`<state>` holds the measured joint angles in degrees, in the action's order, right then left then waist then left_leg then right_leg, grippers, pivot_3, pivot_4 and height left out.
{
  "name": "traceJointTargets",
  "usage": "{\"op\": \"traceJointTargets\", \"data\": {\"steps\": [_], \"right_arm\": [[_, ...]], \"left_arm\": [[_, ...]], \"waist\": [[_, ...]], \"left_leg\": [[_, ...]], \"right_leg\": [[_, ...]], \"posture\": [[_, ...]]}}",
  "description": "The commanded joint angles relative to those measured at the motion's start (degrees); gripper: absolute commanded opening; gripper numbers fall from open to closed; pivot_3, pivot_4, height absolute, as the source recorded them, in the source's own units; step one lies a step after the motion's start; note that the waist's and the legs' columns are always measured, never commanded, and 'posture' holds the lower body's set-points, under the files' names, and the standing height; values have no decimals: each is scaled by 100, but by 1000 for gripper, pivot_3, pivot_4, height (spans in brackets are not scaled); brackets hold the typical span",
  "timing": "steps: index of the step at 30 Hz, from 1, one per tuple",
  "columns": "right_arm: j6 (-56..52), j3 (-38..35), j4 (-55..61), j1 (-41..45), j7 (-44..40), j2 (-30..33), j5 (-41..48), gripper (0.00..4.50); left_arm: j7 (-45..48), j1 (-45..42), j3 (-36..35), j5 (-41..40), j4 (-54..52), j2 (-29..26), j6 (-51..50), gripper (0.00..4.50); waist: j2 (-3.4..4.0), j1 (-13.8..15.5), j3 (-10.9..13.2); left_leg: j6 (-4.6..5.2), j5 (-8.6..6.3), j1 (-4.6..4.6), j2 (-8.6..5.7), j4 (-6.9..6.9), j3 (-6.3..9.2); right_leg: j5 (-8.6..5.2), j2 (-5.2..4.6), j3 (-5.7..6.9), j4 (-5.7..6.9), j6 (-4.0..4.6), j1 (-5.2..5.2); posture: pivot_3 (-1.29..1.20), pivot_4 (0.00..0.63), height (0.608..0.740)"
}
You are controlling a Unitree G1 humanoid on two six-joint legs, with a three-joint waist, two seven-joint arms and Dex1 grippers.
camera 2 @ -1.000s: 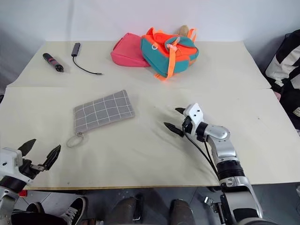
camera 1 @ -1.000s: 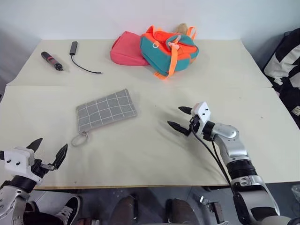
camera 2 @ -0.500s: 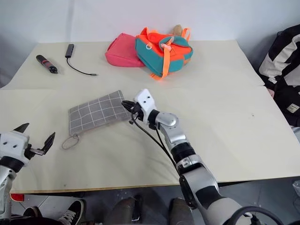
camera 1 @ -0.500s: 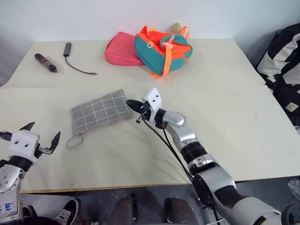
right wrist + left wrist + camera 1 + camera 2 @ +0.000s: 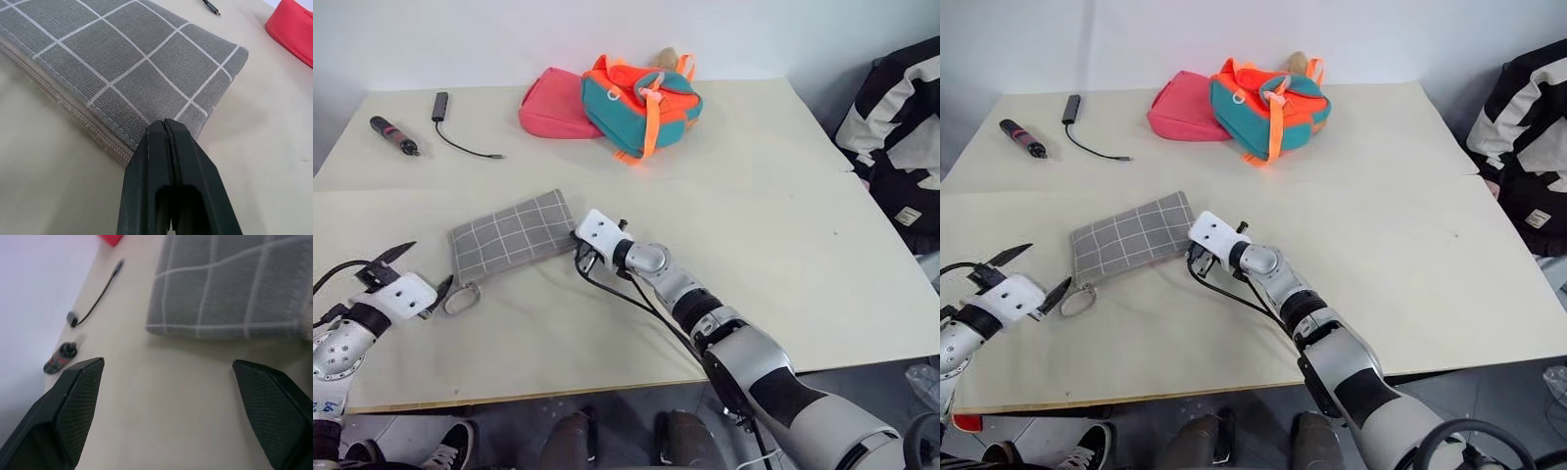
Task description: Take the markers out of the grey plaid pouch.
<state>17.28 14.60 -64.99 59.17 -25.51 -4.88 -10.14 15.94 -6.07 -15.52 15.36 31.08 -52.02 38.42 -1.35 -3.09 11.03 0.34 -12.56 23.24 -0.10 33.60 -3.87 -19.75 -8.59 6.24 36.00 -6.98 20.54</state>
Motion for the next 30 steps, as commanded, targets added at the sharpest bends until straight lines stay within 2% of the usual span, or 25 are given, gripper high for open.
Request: {"op": "traceJointTargets", "data": {"steps": [1, 5, 9, 12, 21, 23, 25, 30], "right_arm": [[-93, -132, -23, -53, 0, 59, 46, 32], [-85, -176, 46, -36, -36, 53, 40, 32], [-85, -224, 54, -19, -57, 72, 44, 32], [-63, -244, 68, -18, -34, 118, 38, 0], [34, -251, 147, -68, -67, 169, 47, 0], [-55, -426, 262, -111, -417, 169, 330, 0], [-108, -618, 479, -168, -784, 169, 641, 406], [195, -583, 1620, -432, -1395, 613, 776, 1894]], "left_arm": [[147, -360, 458, 84, 380, -26, 403, 4500], [410, -798, 957, 120, 693, 59, 750, 4500], [597, -959, 1107, -40, 885, 31, 912, 4500], [755, -1080, 1141, -236, 986, 51, 939, 3906], [1153, -868, 1105, -856, 812, 115, 827, 988], [1324, -751, 1043, -1176, 642, 184, 645, 327], [1455, -629, 965, -1447, 389, 263, 383, 8], [1685, -271, 728, -2048, -571, 419, -506, 8]], "waist": [[-1, 14, -1], [-4, 24, -3], [-4, 8, -8], [-3, 13, -7], [-4, -17, -8], [-4, -25, -8], [-4, -22, -8], [-2, -15, -6]], "left_leg": [[2, 1, 0, -2, 0, 0], [4, 3, 0, -5, 1, -1], [5, 5, 0, -5, -1, -3], [7, 6, 0, -5, 0, -3], [11, 8, 0, -5, 2, -4], [12, 8, 0, -5, 1, -5], [16, 10, 0, -4, 1, -6], [42, 18, 4, -4, 1, -6]], "right_leg": [[1, 1, 1, 0, 2, 0], [2, -1, 2, 5, 4, -1], [2, 0, 5, 6, 4, -2], [2, 0, 12, 6, 4, -3], [3, 0, 11, 7, 3, -4], [3, -1, 9, 7, 3, -3], [3, 0, 9, 6, 3, -3], [3, -3, 9, 1, 3, -4]], "posture": [[0, 150, 740], [0, 150, 740], [0, 150, 740], [0, 150, 740], [0, 150, 740], [0, 150, 740], [0, 150, 740], [0, 150, 740]]}}
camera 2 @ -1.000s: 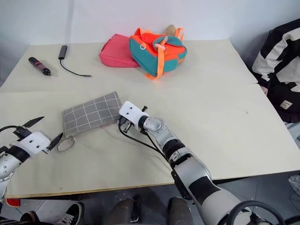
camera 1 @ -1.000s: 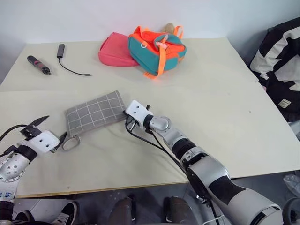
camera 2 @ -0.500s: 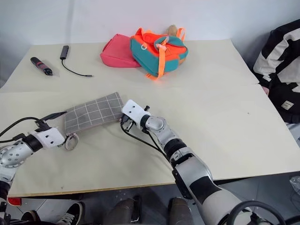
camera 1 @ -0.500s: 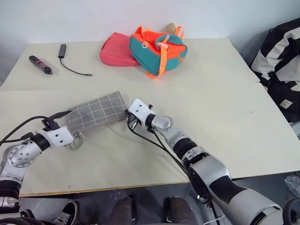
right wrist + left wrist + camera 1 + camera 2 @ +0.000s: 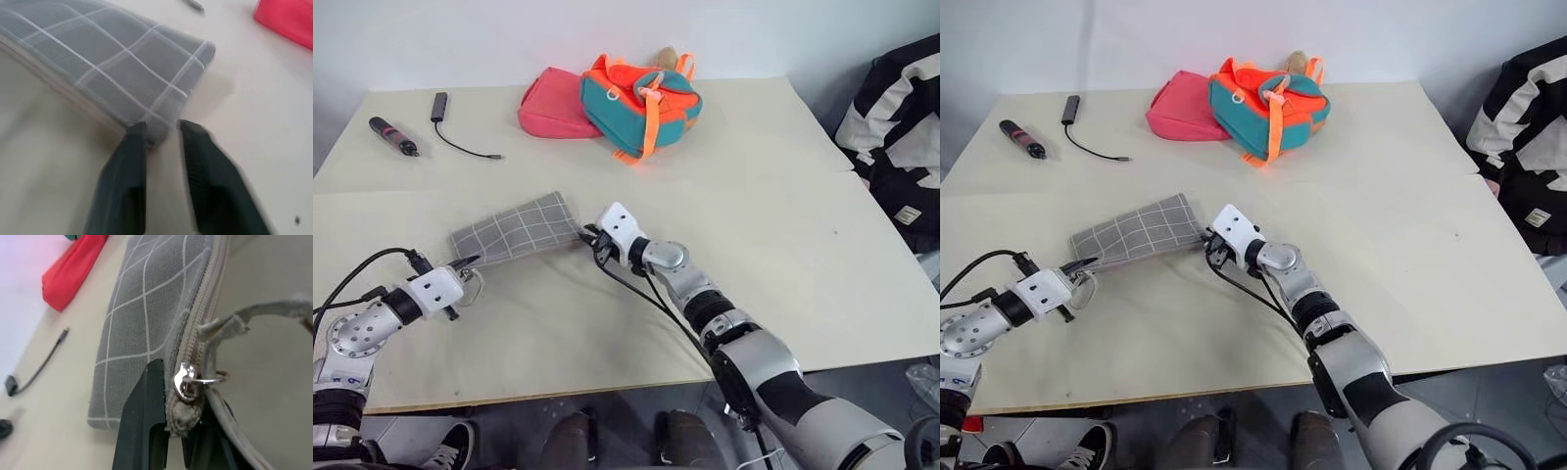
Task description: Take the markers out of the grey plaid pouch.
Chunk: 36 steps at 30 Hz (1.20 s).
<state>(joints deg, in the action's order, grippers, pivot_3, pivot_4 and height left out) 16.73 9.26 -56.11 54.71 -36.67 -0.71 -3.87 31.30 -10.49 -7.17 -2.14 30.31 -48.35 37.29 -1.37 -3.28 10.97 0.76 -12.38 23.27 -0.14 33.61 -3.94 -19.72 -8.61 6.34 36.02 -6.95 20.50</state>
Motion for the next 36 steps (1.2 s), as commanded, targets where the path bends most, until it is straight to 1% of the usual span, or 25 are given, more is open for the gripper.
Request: {"op": "traceJointTargets", "data": {"steps": [1, 3, 4, 5, 9, 10, 15, 19, 23, 25, 28, 30, 32, 33, 34, 35, 36], "right_arm": [[293, 20, 1021, -63, -456, 402, 99, 2227], [696, 191, 1598, -234, -763, 822, -44, 2906], [738, 246, 1852, -310, -876, 982, -65, 2949], [826, 298, 2100, -387, -988, 1106, -41, 2949], [1478, 779, 2660, -554, -974, 1688, -786, 2949], [1491, 844, 2745, -616, -979, 1737, -829, 2949], [1624, 1000, 2969, -715, -828, 1924, -1078, 2949], [1778, 1055, 2959, -782, -711, 2173, -1278, 2949], [1763, 1083, 2845, -612, -99, 2061, -1692, 2949], [1726, 1149, 2833, -616, -139, 2003, -1694, 2949], [1667, 1260, 2679, -690, -134, 1938, -1779, 2350], [1715, 1301, 2669, -683, -106, 1941, -1791, 1712], [1736, 1285, 2660, -629, -83, 1953, -1771, 934], [1703, 1232, 2640, -604, -52, 1949, -1726, 541], [1681, 1195, 2627, -589, -30, 1947, -1692, 239], [1600, 1101, 2617, -596, -81, 1924, -1513, 0], [1516, 999, 2611, -609, -152, 1894, -1300, 0]], "left_arm": [[185, 238, -167, -444, -750, 88, -618, 8], [246, 366, -237, -598, -1272, 115, -1064, 8], [277, 413, -266, -697, -1499, 141, -1295, 8], [307, 449, -295, -828, -1719, 175, -1565, 8], [637, 588, -176, -1043, -2591, 141, -2350, 8], [663, 561, -162, -1059, -2771, 152, -2520, 8], [778, 352, -146, -1087, -3268, 199, -3198, 8], [957, 298, -148, -1126, -3419, 257, -3446, 8], [1145, 331, -101, -1123, -3526, 325, -3496, 8], [1177, 305, -125, -1152, -3572, 367, -3576, 8], [1194, 241, -173, -1223, -3604, 437, -3695, 8], [1202, 236, -188, -1186, -3605, 449, -3705, 8], [1323, 287, -319, -1550, -3697, 534, -3975, 8], [1363, 328, -354, -1608, -3749, 549, -3976, 358], [1386, 356, -374, -1629, -3787, 556, -3970, 731], [1463, 441, -368, -1716, -3864, 504, -4198, 982], [1554, 522, -366, -1712, -3913, 477, -4124, 1292]], "waist": [[-2, 4, -1], [-4, 18, -2], [-5, 21, -3], [-5, 19, -3], [-5, 10, -3], [-5, 6, -3], [-6, 7, -3], [-7, 28, -3], [-7, 38, -2], [-7, 25, -2], [-7, 26, -2], [-7, 27, -2], [-7, 29, -2], [-7, 28, -2], [-7, 28, -2], [-7, 28, -2], [-7, 27, -2]], "left_leg": [[0, -1, 0, 0, 1, 0], [0, -1, 2, 1, 1, 0], [0, -1, 5, 1, 1, 2], [-1, -3, 3, 1, 1, 1], [-2, -3, 3, 4, 2, -2], [-3, -3, 2, 4, 2, -6], [-7, 1, 1, 16, 10, -11], [-5, 0, 2, 13, 19, -12], [-5, -1, 2, 15, 22, -11], [-6, -1, 1, 15, 22, -11], [-6, 0, 1, 16, 22, -11], [-4, 1, 2, 15, 23, -11], [-4, 1, 2, 14, 25, -11], [-4, 1, 2, 14, 26, -11], [-4, 1, 2, 14, 26, -10], [-4, 1, 2, 15, 27, -10], [-4, 1, 2, 15, 27, -10]], "right_leg": [[0, -1, 0, 0, 0, 0], [0, -1, 1, -1, 0, 1], [0, -2, 2, -4, 0, 2], [0, -2, 2, -5, 0, 0], [0, 0, 1, -6, -1, 1], [0, 1, -1, -6, 0, 1], [0, 8, -2, -2, 0, 1], [1, 12, -1, -4, 1, -3], [1, 10, -2, -6, 1, -3], [1, 10, -3, -6, 1, -2], [1, 12, -3, -4, 2, -4], [1, 13, -3, -4, 2, -4], [1, 13, -3, -3, 2, -4], [1, 14, -3, -3, 2, -6], [1, 13, -3, -3, 2, -6], [1, 12, -3, -3, 2, -6], [1, 12, -3, -4, 1, -6]], "posture": [[0, 150, 740], [0, 150, 740], [0, 150, 740], [0, 150, 740], [0, 150, 740], [0, 150, 740], [0, 150, 740], [0, 150, 740], [0, 150, 740], [0, 150, 740], [0, 150, 740], [0, 150, 740], [0, 150, 740], [0, 150, 740], [0, 150, 740], [0, 150, 740], [0, 150, 740]]}}
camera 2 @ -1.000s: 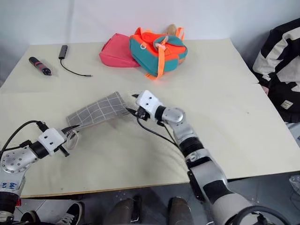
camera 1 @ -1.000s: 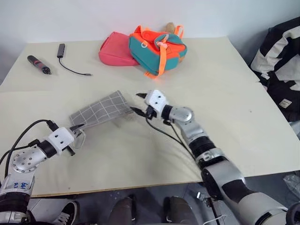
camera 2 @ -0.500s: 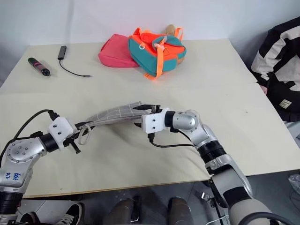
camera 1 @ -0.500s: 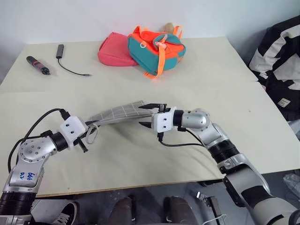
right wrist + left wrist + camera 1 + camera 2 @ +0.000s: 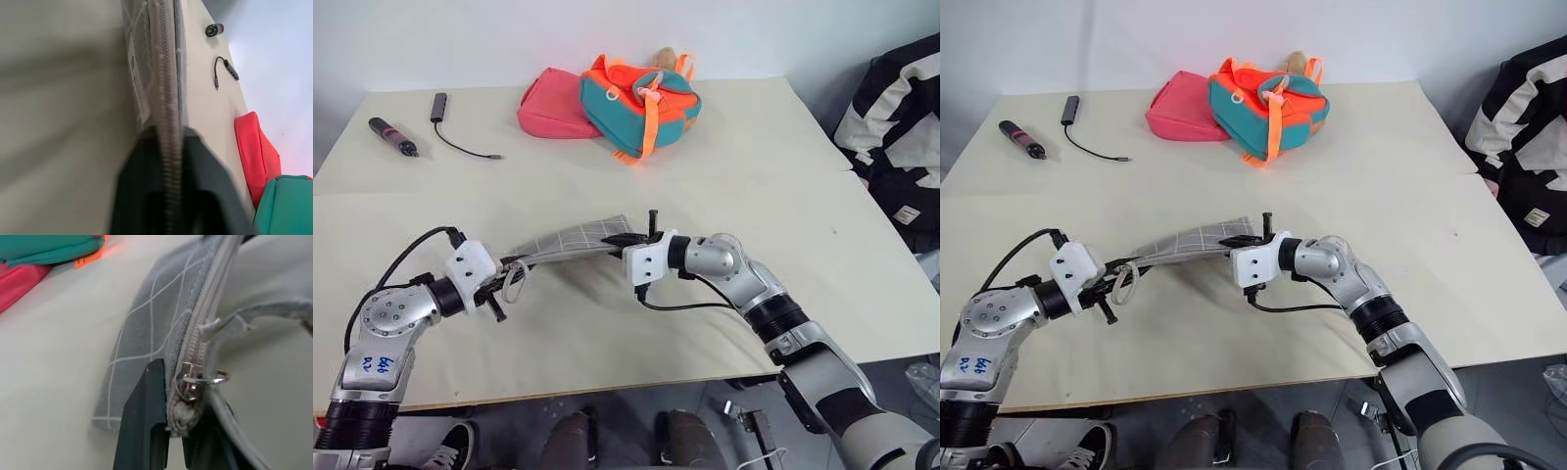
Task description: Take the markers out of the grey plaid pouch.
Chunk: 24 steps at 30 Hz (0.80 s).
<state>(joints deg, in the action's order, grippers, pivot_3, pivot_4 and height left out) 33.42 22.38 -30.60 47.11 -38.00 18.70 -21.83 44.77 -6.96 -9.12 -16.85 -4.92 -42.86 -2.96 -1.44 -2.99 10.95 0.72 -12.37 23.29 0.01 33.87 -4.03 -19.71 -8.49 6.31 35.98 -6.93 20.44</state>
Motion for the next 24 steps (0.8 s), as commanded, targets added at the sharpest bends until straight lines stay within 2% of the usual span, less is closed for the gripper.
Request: {"op": "traceJointTargets", "data": {"steps": [1, 3, 8, 13, 22, 24], "right_arm": [[-197, -388, 51, 146, -80, -57, 673, 0], [-122, -429, 26, 128, -308, 8, 965, 0], [165, -560, -33, 59, -892, 179, 1646, 0], [-307, -674, 156, -40, -1581, 100, 2393, 0], [-591, -700, 355, -134, -1790, 58, 2597, 0], [-608, -704, 380, -144, -1792, 56, 2598, 0]], "left_arm": [[207, 218, -201, -158, -404, -67, 83, 1596], [-10, 202, -325, 72, -305, 42, 497, 2207], [-119, 140, -467, 189, -5, 96, 820, 2207], [-56, 88, -367, 122, -52, 218, 938, 2207], [88, 76, -270, -186, -346, 447, 658, 2207], [128, 88, -261, -156, -351, 439, 691, 1806]], "waist": [[0, -4, 0], [0, -1, 0], [0, 0, 0], [0, 1, 0], [0, 8, 0], [0, 11, 0]], "left_leg": [[0, 0, 0, 0, 0, 0], [0, 0, 0, 1, 0, 1], [3, 0, -1, 0, 5, 1], [4, -1, -1, 1, 6, 2], [4, -1, -1, 2, 6, 2], [3, -1, -1, 1, 7, 2]], "right_leg": [[0, 0, -1, 0, 0, 0], [0, 0, 0, 0, 0, -1], [0, -1, 3, -4, 0, -4], [0, -3, 3, 0, 1, -5], [1, -3, 4, 0, 1, -5], [1, -3, 4, 0, 1, -5]], "posture": [[0, 150, 740], [0, 150, 740], [0, 150, 740], [0, 150, 740], [0, 150, 740], [0, 150, 740]]}}
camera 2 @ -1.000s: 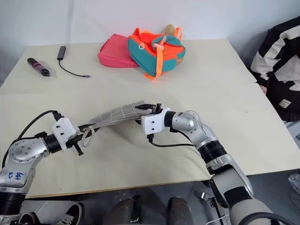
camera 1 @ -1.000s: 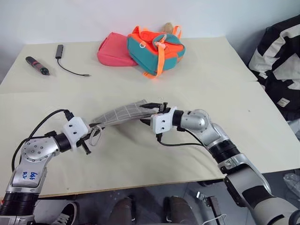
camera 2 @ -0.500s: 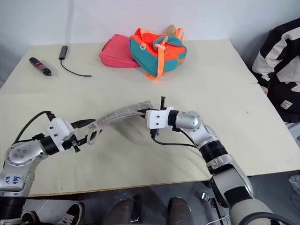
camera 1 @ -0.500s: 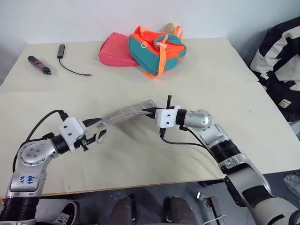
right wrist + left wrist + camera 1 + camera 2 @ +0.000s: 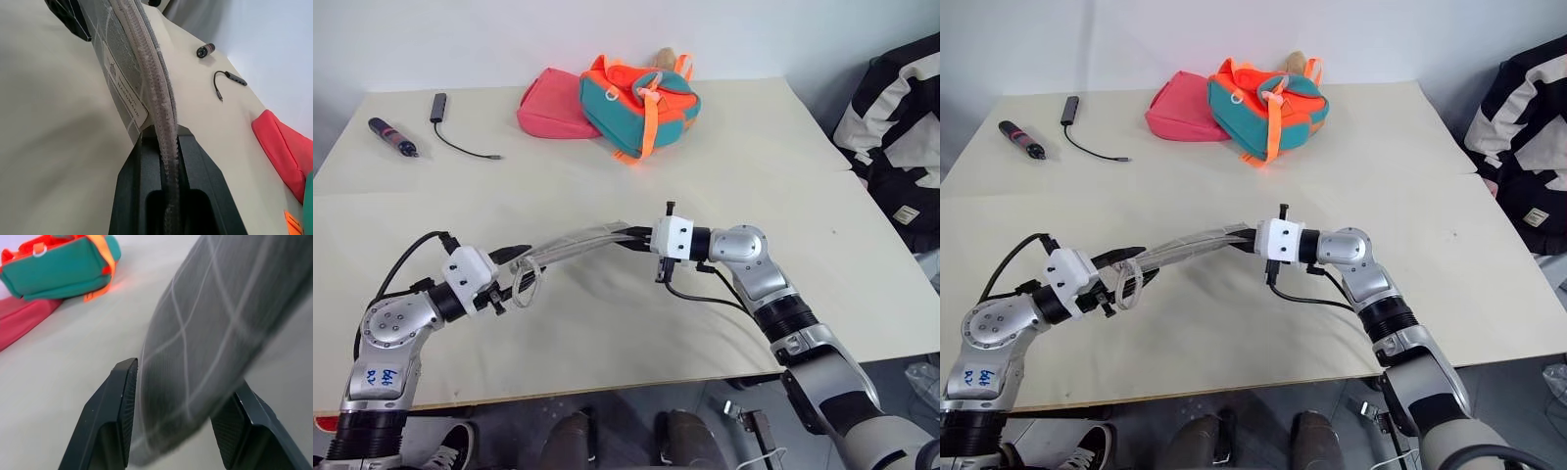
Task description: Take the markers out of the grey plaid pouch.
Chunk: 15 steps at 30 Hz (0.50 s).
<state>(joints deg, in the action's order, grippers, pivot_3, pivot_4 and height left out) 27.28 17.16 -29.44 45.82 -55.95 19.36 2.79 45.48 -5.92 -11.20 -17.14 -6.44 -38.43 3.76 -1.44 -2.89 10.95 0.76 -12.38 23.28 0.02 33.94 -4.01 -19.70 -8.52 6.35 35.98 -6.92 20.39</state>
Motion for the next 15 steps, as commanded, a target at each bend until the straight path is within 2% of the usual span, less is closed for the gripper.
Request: {"op": "traceJointTargets", "data": {"steps": [1, 6, 15], "right_arm": [[2, -185, 276, -20, 2, -12, 137, 0], [-10, -156, 289, -50, 13, -30, 103, 0], [101, -141, 174, -29, 61, 21, -43, 0]], "left_arm": [[67, -7, -53, -110, -195, -6, 36, 1616], [71, -57, -93, -232, -271, 64, 29, 23], [-7, 59, -105, -98, -321, 54, -7, 23]], "waist": [[0, 0, 0], [0, 5, 0], [0, 6, 0]], "left_leg": [[0, 0, 0, 0, 0, 0], [0, 0, 0, 0, 0, 0], [0, 0, 0, 0, 1, 0]], "right_leg": [[0, 0, 0, -1, 0, 0], [0, 0, 0, -1, 0, 0], [0, 1, 0, 0, 0, 0]], "posture": [[0, 150, 740], [0, 150, 740], [0, 150, 740]]}}
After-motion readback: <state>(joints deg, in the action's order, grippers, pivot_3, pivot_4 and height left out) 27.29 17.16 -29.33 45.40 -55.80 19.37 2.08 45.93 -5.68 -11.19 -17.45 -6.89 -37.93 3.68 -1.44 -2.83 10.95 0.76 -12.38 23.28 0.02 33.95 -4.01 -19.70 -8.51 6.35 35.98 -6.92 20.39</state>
